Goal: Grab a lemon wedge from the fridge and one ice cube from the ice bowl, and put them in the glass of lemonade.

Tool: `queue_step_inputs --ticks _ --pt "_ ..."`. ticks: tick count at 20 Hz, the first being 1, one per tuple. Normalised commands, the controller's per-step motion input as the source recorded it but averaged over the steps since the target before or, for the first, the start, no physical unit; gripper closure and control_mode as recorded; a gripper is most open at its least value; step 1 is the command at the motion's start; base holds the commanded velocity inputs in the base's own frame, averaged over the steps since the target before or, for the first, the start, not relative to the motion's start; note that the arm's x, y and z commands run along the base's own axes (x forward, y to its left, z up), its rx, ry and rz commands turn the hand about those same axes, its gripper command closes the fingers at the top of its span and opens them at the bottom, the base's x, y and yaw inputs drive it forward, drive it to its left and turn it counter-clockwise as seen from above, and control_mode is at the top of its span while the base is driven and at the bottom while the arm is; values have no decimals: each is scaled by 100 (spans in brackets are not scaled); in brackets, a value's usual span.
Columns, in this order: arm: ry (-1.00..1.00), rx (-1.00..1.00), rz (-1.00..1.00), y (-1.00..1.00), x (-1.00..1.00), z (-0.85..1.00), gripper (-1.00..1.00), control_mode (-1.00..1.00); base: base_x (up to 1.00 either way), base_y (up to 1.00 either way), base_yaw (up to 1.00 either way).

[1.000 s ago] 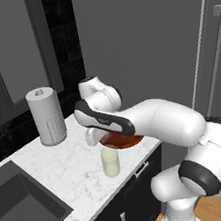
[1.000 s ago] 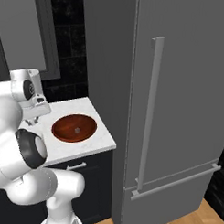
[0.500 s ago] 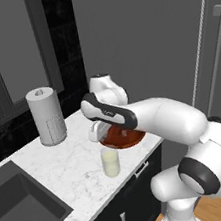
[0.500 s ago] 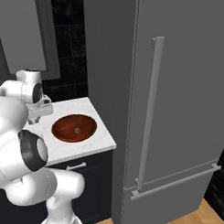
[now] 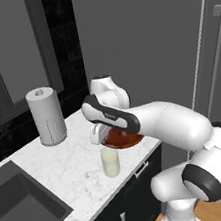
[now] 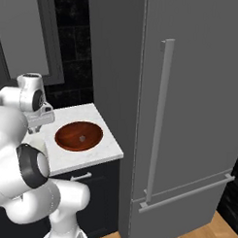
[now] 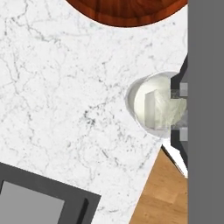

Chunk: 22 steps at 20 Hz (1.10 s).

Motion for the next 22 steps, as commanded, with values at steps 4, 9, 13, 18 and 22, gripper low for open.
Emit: queue_step_inputs --ticks 4,9,13,18,22 --pt "-2 0 0 -2 -3 -1 100 -100 0 0 0" --pt "0 0 0 -17 0 -2 100 -100 0 0 0" --pt "0 0 0 0 0 0 100 -100 0 0 0" --pt "1 0 -2 0 16 0 100 -100 0 0 0" --pt "-3 1 -1 0 -11 -1 100 -100 0 0 0"
